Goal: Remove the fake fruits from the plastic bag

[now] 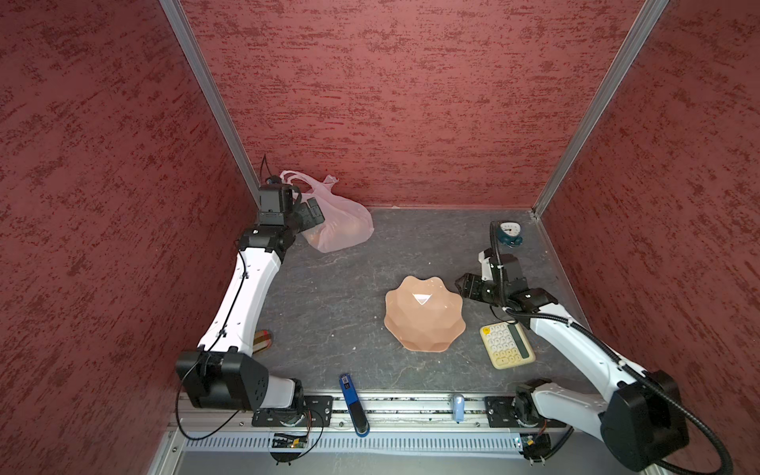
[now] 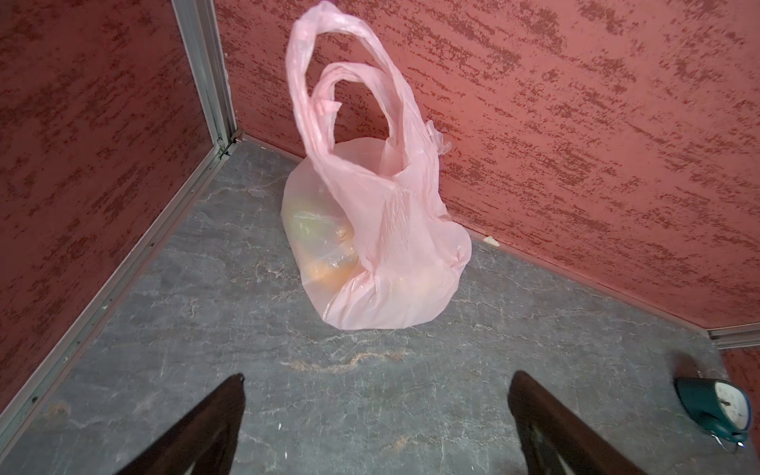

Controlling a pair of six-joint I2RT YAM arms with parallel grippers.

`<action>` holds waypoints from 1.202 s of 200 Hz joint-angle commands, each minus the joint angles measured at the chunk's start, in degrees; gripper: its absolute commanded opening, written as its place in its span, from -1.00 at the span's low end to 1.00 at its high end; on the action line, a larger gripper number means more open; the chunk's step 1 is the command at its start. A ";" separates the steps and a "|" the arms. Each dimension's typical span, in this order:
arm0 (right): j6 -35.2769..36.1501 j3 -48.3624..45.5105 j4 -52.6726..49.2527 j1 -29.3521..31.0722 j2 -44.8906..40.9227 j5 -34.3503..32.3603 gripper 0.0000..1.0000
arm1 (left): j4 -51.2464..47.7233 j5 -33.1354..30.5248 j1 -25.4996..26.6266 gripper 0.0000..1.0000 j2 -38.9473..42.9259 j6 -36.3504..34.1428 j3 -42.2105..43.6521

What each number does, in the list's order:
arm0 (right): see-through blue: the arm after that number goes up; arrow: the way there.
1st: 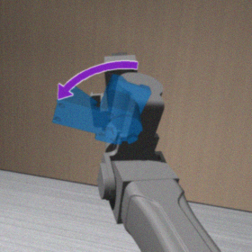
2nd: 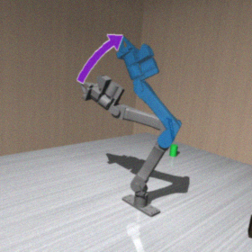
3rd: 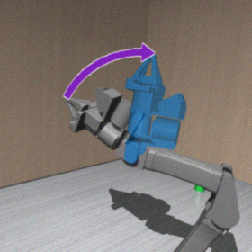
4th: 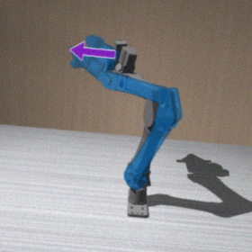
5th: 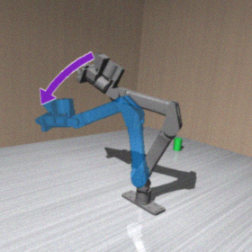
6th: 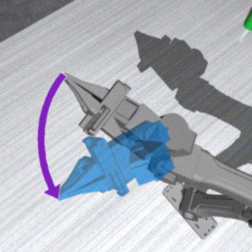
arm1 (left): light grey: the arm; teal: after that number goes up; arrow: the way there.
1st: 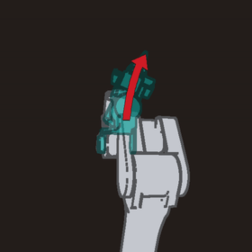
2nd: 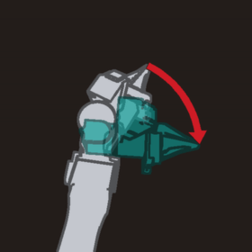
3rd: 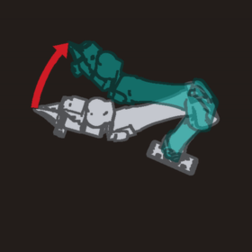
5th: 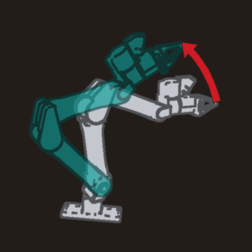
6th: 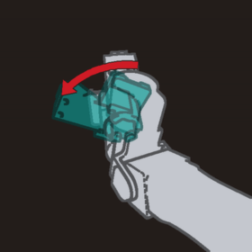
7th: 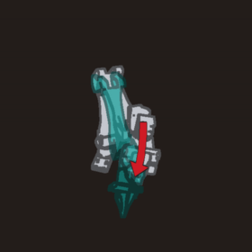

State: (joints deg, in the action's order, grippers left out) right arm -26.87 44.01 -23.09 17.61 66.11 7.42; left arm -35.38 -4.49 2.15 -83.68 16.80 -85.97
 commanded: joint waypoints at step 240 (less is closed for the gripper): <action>8.81 17.98 4.54 -4.37 13.97 7.29 0.27 | 19.60 -7.76 7.72 -0.95 -6.51 -2.26 7.23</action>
State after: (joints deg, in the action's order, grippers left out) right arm -20.95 59.48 -21.12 12.75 80.27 10.92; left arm -11.81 -7.66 5.69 -98.52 12.62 -84.60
